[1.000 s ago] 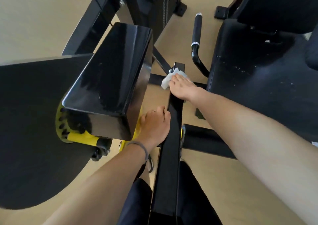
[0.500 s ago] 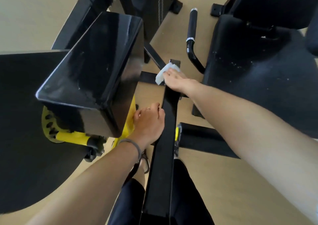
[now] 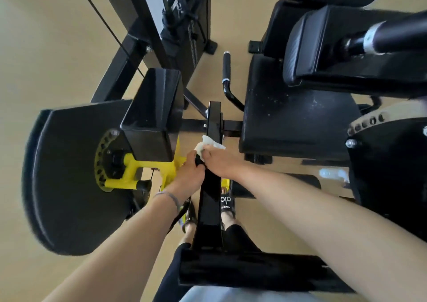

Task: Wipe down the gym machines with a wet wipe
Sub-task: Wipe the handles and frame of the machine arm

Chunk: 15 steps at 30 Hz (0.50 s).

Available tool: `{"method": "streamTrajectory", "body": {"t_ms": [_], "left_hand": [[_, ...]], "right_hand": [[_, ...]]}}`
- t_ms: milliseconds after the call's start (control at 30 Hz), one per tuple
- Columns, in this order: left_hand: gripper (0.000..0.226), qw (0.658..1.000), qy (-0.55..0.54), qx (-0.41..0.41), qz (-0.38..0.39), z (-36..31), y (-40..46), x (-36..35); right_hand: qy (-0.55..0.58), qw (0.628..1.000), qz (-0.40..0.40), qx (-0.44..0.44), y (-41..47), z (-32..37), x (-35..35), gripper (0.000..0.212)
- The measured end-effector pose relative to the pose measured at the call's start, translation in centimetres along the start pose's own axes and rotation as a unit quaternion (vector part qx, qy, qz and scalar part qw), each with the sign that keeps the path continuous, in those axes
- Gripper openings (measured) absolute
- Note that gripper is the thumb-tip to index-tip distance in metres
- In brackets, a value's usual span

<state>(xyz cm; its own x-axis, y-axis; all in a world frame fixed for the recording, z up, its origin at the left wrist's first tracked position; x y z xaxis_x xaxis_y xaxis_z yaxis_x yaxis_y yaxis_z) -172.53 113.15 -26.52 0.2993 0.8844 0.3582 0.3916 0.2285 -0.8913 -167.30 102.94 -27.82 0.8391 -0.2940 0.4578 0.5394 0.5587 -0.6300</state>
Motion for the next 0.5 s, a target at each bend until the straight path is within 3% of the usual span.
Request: {"method": "streamTrajectory", "body": {"t_ms": [100,333,500], "left_hand": [[0.056,1.0,0.0,0.011,0.013,-0.5,-1.6,0.6],[0.053,0.998,0.052,-0.016,0.031,-2.0,-5.2,1.1],[0.034,0.983,0.181,-0.036,-0.015,-4.2,-8.2,2.0]], "right_hand": [[0.055,0.997,0.023,-0.048,-2.4,1.0,0.0,0.049],[0.221,0.966,-0.053,-0.121,-6.3,1.8,0.0,0.056],[0.447,0.875,-0.131,-0.137,-8.6,3.0,2.2,0.055]]}}
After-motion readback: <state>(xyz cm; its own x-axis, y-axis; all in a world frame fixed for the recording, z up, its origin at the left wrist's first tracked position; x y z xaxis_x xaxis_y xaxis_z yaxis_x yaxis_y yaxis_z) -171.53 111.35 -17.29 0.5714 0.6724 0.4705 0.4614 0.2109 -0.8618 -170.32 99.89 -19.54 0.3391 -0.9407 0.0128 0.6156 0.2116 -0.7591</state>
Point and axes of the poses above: each hand's wrist, its own y-axis towards the middle knuckle, its own x-axis out of the back of the hand, z = x × y, the point moved 3 cm from there along y, towards the middle knuckle, and after that the axes turned 13 degrees about x, right-handed, at the moved point
